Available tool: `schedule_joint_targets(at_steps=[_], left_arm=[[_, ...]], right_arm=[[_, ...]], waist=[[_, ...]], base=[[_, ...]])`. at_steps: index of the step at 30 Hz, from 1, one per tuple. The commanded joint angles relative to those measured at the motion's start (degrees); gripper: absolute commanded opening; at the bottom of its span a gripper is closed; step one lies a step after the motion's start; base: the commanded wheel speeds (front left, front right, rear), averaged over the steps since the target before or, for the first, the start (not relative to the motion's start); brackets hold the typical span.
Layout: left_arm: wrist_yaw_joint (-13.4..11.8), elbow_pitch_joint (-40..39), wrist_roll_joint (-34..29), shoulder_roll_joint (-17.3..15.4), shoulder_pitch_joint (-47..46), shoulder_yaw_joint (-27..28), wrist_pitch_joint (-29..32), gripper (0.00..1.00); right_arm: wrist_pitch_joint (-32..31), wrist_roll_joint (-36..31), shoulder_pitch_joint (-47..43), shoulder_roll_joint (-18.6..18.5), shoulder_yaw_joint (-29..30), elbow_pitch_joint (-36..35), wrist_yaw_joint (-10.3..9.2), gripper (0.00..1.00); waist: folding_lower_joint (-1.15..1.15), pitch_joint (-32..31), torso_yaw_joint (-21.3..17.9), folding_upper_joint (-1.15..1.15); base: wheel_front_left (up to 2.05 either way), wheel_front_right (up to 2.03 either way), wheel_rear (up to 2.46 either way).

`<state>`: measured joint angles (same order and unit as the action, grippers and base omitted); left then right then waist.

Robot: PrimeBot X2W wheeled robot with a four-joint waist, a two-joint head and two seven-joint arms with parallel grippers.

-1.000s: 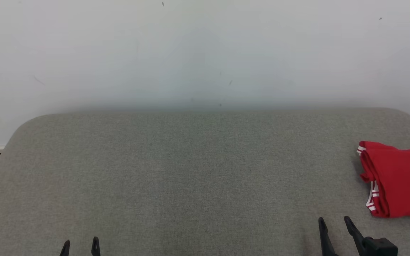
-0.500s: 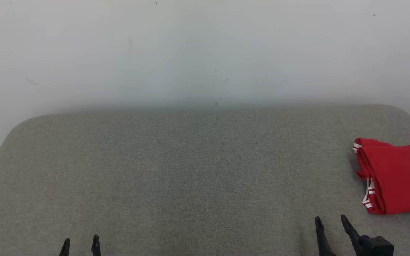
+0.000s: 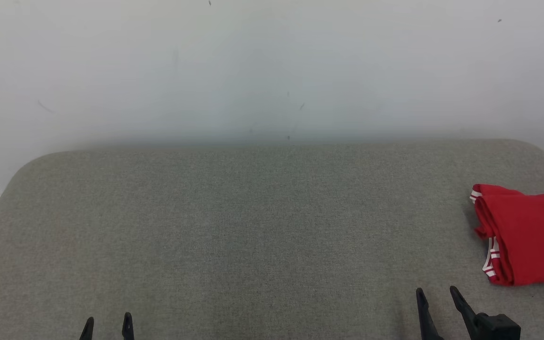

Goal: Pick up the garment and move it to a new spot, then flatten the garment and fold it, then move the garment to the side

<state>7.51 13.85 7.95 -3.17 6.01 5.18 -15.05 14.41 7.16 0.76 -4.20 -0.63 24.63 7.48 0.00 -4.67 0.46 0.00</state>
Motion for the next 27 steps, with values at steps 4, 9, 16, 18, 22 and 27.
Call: schedule_joint_targets(at_steps=[4,9,16,18,22,27], left_arm=[[0.0,0.3,0.2,0.0,0.0,0.0,0.0,0.0],[0.1,2.6,1.7,0.4,0.4,0.3,0.9,0.0],[0.0,2.5,8.7,0.4,-0.8,0.5,2.8,0.0],[0.0,2.3,10.9,0.4,-1.1,0.5,3.3,0.0],[0.0,2.0,15.2,0.3,-1.6,0.5,4.2,0.0],[0.0,1.8,20.3,0.3,-2.4,0.5,5.4,0.0]], right_arm=[[0.0,0.2,-0.1,0.1,-0.2,0.2,0.0,0.0],[-1.0,1.7,-1.0,0.3,0.3,2.2,0.0,0.0],[-2.9,8.7,-0.3,0.3,1.1,1.2,0.0,0.0],[-3.3,10.9,-0.2,0.4,1.2,0.8,0.0,0.0],[-4.2,15.3,0.0,0.4,1.4,0.0,0.0,0.0],[-5.4,20.4,0.4,0.5,1.7,-0.9,0.0,0.0]], waist=[[0.0,0.0,-0.1,0.0],[0.0,0.1,-0.1,0.0],[0.0,0.3,-0.1,0.0],[0.0,0.4,-0.1,0.0],[0.0,0.6,-0.1,0.0],[0.0,0.8,-0.1,0.0]], base=[[0.0,0.0,0.0],[0.0,0.0,0.0],[0.0,0.0,0.0],[0.0,0.0,0.0],[0.0,0.0,0.0],[0.0,0.0,0.0]])
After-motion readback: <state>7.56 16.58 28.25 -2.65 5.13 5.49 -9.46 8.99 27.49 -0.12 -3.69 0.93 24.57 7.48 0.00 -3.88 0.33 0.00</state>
